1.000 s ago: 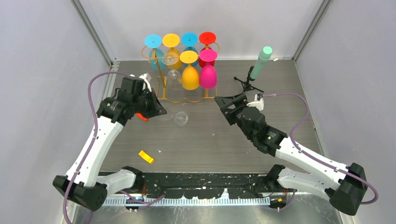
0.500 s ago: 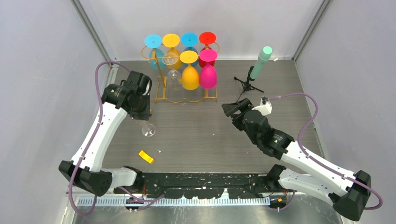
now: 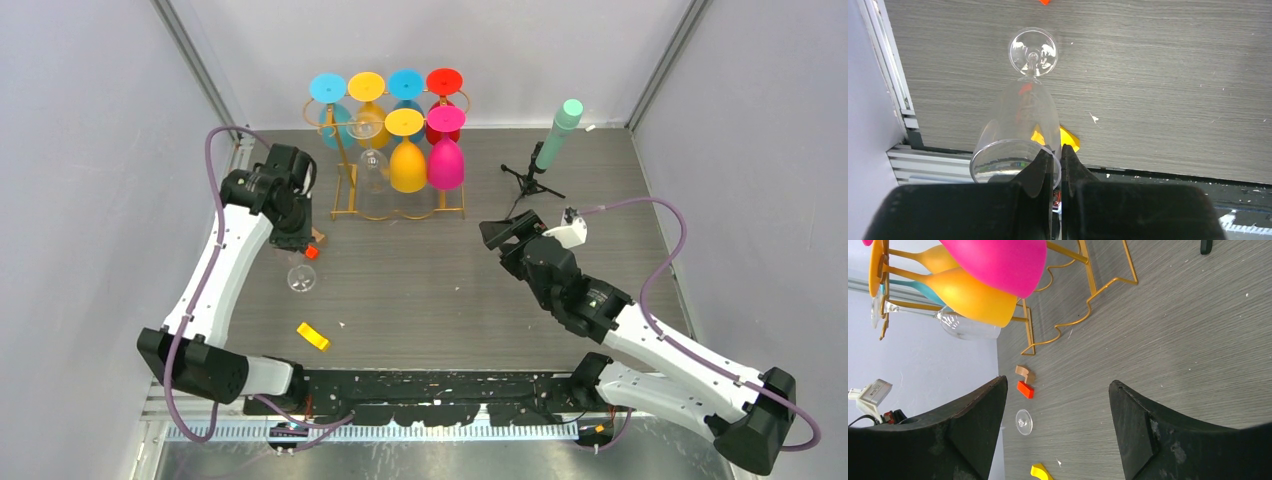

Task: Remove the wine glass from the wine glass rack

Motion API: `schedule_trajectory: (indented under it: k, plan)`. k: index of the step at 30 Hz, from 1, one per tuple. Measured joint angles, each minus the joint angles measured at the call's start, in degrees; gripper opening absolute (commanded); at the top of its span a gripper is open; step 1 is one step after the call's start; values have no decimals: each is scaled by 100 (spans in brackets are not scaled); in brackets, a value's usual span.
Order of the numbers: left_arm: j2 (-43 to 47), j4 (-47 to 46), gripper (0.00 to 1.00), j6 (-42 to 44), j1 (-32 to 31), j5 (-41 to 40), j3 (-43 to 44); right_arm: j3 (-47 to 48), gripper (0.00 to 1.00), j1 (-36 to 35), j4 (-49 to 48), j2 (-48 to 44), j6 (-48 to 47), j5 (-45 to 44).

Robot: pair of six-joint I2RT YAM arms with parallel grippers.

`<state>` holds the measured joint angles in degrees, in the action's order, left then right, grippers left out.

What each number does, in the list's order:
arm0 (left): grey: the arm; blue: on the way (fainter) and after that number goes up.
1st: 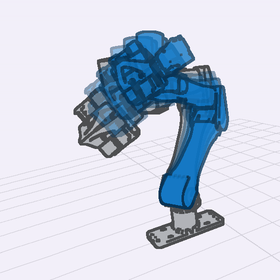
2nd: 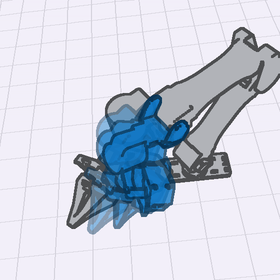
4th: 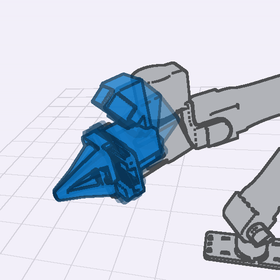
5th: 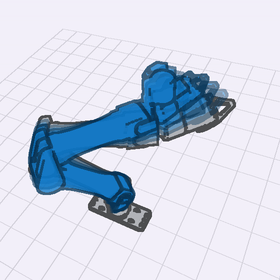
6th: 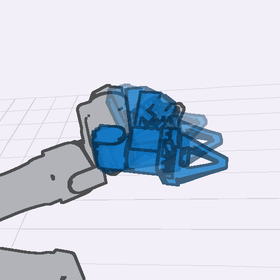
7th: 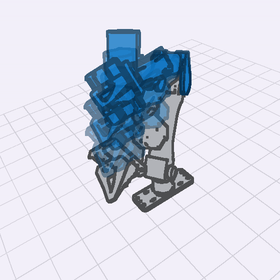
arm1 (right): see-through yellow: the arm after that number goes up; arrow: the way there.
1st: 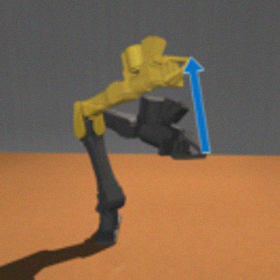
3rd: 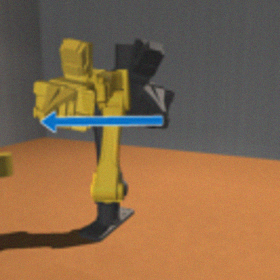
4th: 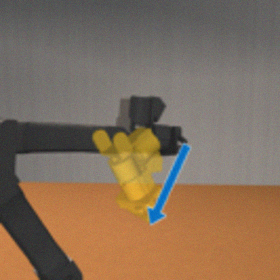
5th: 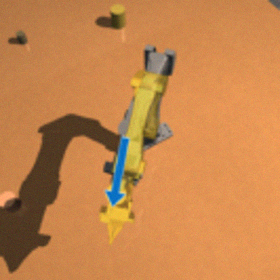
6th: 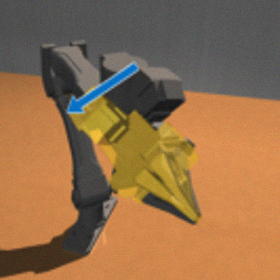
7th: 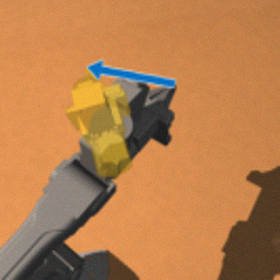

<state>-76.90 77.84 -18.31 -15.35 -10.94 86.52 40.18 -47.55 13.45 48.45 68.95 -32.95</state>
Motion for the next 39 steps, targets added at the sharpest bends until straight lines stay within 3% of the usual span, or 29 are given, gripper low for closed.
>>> schedule_trajectory:
  k: [8,15,26,34,39]
  plan:
    - [0,-184,2,81,402,245,-402,0,80,-2,28,46,-11,-4]
    - [0,-234,36,109,566,192,-457,2,80,-2,35,48,-13,-22]
    - [98,-260,63,129,614,20,-2,579,80,0,507,442,-157,107]
    - [396,-479,96,245,616,308,859,1106,80,0,940,660,-258,195]
    - [619,-1091,98,216,627,1351,1180,1443,80,0,1239,754,-533,354]
